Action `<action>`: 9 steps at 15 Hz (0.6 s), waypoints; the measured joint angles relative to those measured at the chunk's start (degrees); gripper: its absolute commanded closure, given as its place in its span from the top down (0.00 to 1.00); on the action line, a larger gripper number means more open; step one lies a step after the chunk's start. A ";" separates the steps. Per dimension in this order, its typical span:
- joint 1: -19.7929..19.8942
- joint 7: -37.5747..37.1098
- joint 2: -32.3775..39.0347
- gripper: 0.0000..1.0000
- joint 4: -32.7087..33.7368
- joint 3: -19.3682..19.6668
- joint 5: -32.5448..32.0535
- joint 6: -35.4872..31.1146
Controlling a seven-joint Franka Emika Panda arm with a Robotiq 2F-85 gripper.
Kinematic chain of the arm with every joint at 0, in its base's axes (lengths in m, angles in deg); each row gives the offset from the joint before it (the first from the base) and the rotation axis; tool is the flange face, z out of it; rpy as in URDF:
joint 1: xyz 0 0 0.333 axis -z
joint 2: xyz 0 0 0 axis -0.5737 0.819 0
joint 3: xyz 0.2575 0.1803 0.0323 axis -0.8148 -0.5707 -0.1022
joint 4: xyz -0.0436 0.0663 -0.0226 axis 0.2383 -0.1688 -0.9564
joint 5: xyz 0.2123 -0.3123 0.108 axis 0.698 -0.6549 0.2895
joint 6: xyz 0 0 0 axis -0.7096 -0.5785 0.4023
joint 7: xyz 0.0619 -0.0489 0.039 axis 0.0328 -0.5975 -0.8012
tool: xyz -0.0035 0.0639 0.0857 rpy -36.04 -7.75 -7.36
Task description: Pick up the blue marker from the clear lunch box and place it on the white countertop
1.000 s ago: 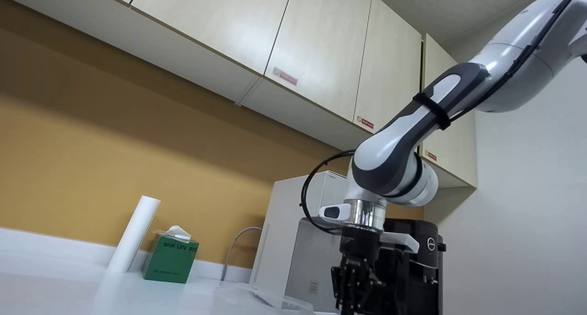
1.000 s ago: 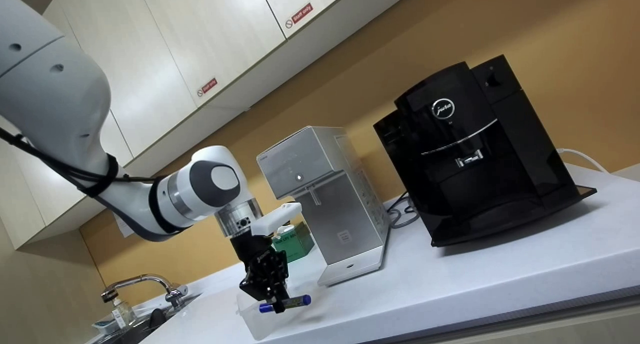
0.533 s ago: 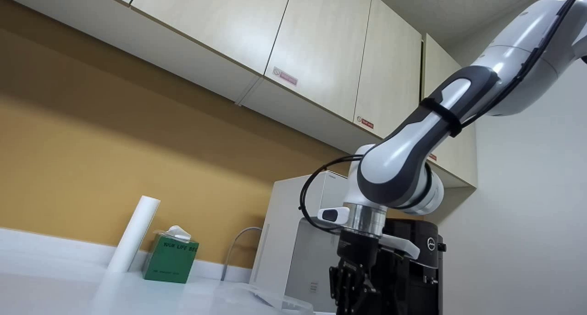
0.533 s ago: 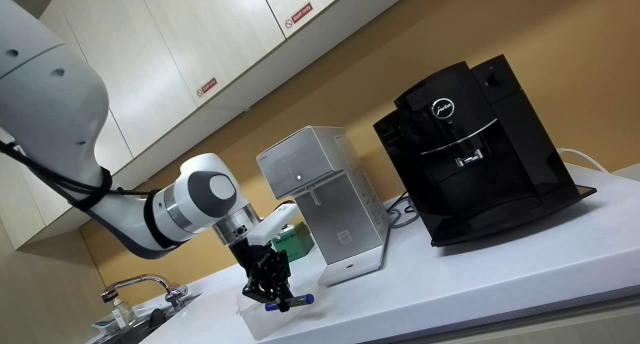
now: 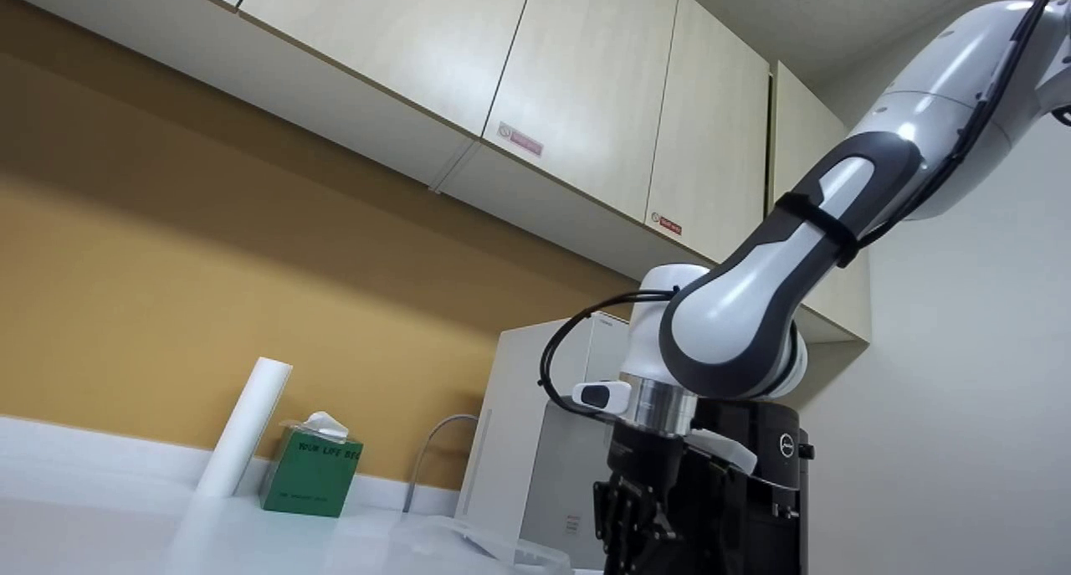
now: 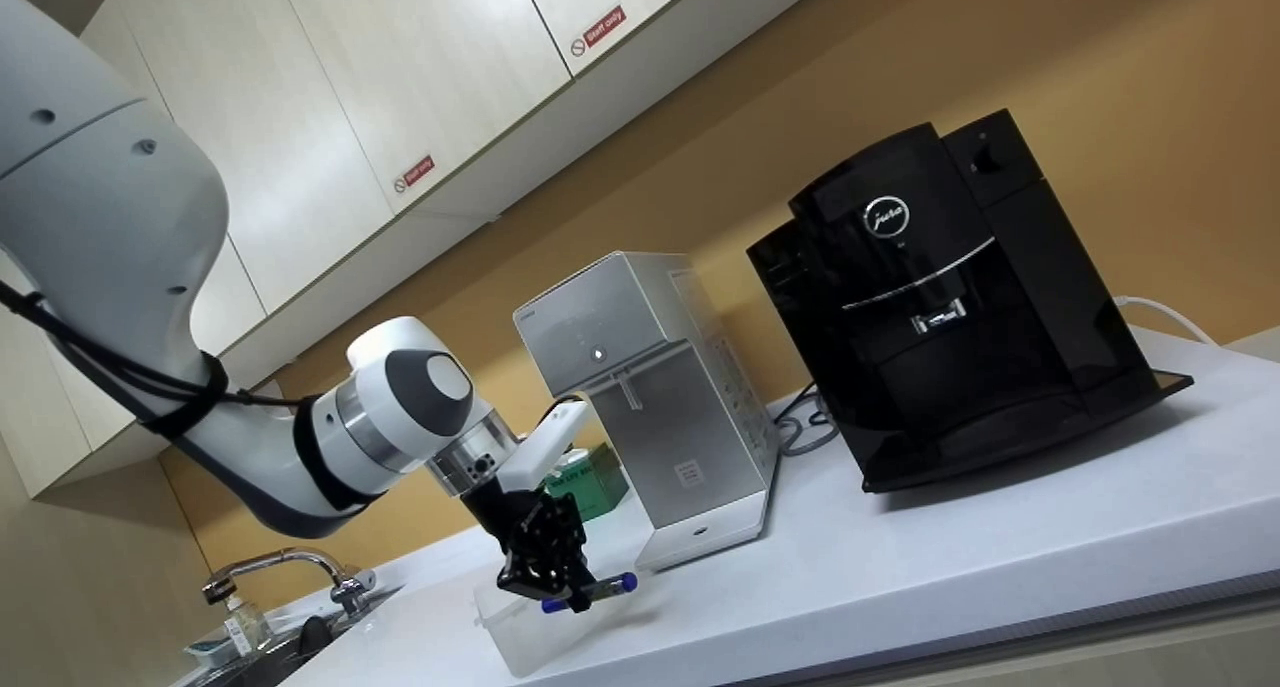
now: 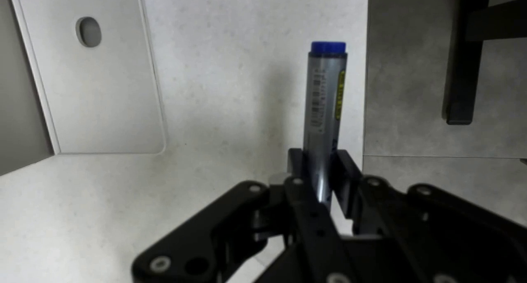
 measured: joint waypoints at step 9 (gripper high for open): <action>0.46 -2.39 3.42 0.05 0.34 0.54 -3.05 -4.18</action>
